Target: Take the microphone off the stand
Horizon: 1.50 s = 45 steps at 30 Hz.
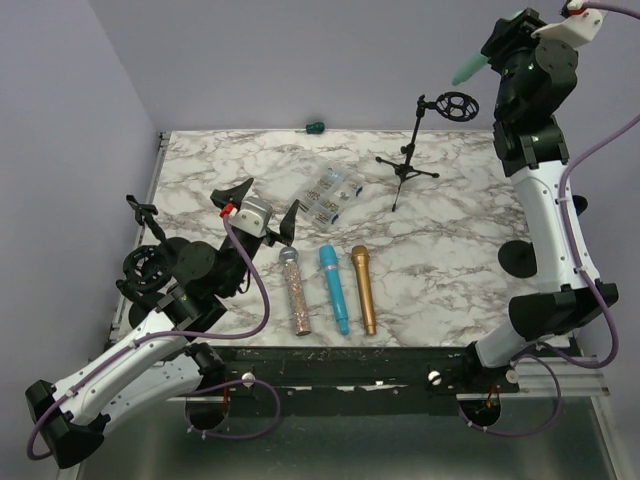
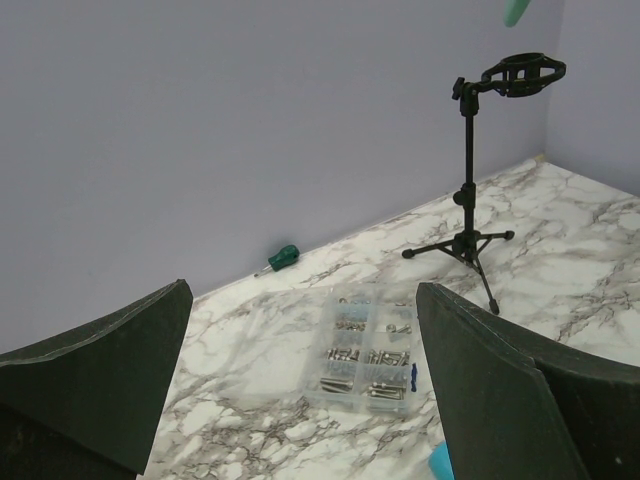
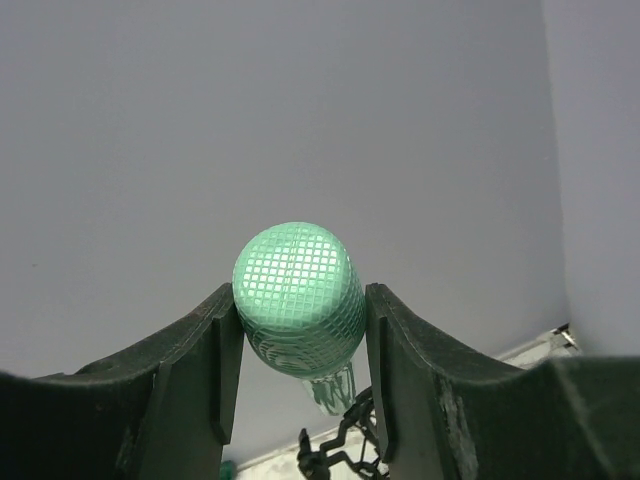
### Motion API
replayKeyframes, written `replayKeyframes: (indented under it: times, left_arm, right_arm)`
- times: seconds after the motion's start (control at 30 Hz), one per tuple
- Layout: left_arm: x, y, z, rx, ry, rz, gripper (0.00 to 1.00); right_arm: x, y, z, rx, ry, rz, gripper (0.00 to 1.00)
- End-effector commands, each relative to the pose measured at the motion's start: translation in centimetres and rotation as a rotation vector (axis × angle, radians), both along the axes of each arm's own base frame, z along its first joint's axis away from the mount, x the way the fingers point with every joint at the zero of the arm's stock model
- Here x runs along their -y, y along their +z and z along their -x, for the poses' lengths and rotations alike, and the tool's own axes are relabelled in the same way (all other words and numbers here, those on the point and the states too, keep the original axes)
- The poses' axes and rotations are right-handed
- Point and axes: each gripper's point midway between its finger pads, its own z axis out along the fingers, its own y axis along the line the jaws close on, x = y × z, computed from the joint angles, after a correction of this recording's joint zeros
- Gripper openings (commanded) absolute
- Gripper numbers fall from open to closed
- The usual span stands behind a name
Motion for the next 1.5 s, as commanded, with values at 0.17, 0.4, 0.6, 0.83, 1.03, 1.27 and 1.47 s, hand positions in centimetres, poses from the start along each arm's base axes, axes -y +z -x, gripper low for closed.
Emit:
replayKeyframes:
  times: [0.17, 0.4, 0.6, 0.83, 1.03, 1.27, 1.47]
  left_arm:
    - [0.1, 1.4, 0.5, 0.024, -0.025, 0.035, 0.98]
    - [0.1, 1.5, 0.6, 0.022, -0.030, 0.039, 0.98]
    - [0.2, 1.5, 0.6, 0.019, -0.033, 0.044, 0.99]
    - [0.3, 1.5, 0.7, 0.014, -0.043, 0.049, 0.99]
    - [0.5, 1.3, 0.7, 0.005, -0.050, 0.053, 0.98]
    - [0.6, 1.0, 0.5, -0.007, -0.046, 0.049, 0.98]
    - [0.8, 0.9, 0.5, -0.012, -0.053, 0.050, 0.99]
  right_arm:
    - [-7.9, -0.4, 3.1, 0.035, 0.478, -0.047, 0.01]
    - [-17.1, -5.9, 5.9, -0.127, 0.969, -0.067, 0.01]
    - [-22.2, -14.3, 8.3, -0.392, 1.058, -0.039, 0.01]
    - [-21.1, -25.3, 10.9, -0.782, 0.973, -0.003, 0.01]
    - [-14.2, -29.8, 11.4, -1.029, 0.591, 0.094, 0.01]
    - [-11.4, -35.9, 14.1, -1.276, 0.465, 0.141, 0.01]
    - [-12.5, -40.1, 16.4, -1.367, 0.527, 0.088, 0.01]
